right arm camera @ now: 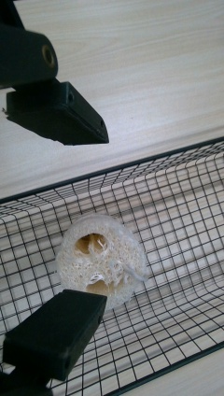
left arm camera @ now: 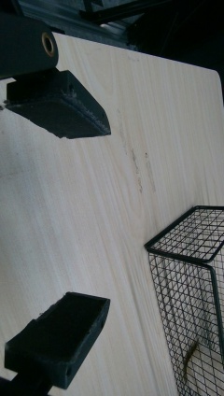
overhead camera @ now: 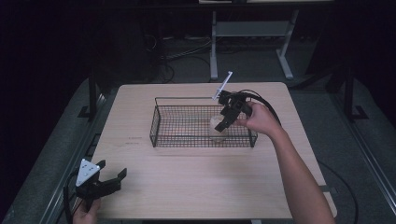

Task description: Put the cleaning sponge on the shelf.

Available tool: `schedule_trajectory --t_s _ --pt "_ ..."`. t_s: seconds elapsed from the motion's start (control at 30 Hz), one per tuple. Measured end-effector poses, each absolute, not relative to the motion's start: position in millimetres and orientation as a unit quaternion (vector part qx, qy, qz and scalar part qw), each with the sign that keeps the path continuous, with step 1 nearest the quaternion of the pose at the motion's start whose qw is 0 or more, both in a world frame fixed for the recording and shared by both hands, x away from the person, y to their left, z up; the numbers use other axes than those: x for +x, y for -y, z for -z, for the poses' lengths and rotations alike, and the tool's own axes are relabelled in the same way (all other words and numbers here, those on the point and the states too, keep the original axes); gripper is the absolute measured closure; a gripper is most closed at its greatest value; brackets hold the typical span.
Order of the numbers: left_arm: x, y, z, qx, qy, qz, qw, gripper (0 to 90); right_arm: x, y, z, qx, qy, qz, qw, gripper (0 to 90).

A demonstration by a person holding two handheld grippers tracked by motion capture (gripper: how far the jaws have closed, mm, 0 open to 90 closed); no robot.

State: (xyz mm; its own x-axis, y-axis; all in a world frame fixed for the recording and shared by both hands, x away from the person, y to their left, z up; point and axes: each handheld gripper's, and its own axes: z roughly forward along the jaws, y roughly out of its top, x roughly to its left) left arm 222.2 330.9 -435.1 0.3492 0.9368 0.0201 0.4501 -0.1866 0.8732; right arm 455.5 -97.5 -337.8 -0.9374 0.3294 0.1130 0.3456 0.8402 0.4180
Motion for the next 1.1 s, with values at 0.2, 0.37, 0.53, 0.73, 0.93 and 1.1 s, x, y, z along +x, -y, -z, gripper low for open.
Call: schedule_trajectory --t_s 0.2,0.37,0.53,0.73,0.93,1.1 --pt "221.9 -331.9 435.0 0.711 -0.489 -0.296 0.411 13.8 448.8 99.4 334.5 -0.170 0.959 0.225 0.019 17.8" --pt "222.0 -331.5 435.0 0.711 -0.488 -0.296 0.410 13.8 442.0 100.5 333.6 -0.163 0.960 0.227 0.018 17.8" --pt "221.4 -331.1 434.6 0.713 -0.486 -0.296 0.410 13.8 436.9 101.5 334.7 -0.160 0.962 0.222 0.020 17.8" --pt "221.8 -331.1 435.1 0.713 -0.487 -0.296 0.409 13.8 431.0 104.0 336.1 -0.159 0.961 0.225 0.021 17.7" --pt "221.8 -331.1 434.9 0.713 -0.486 -0.296 0.409 13.8 425.2 106.1 338.2 -0.157 0.962 0.224 0.021 17.8" --pt "221.7 -331.9 434.8 0.712 -0.487 -0.296 0.410 13.8 419.3 106.5 336.9 -0.153 0.963 0.223 0.017 17.9"
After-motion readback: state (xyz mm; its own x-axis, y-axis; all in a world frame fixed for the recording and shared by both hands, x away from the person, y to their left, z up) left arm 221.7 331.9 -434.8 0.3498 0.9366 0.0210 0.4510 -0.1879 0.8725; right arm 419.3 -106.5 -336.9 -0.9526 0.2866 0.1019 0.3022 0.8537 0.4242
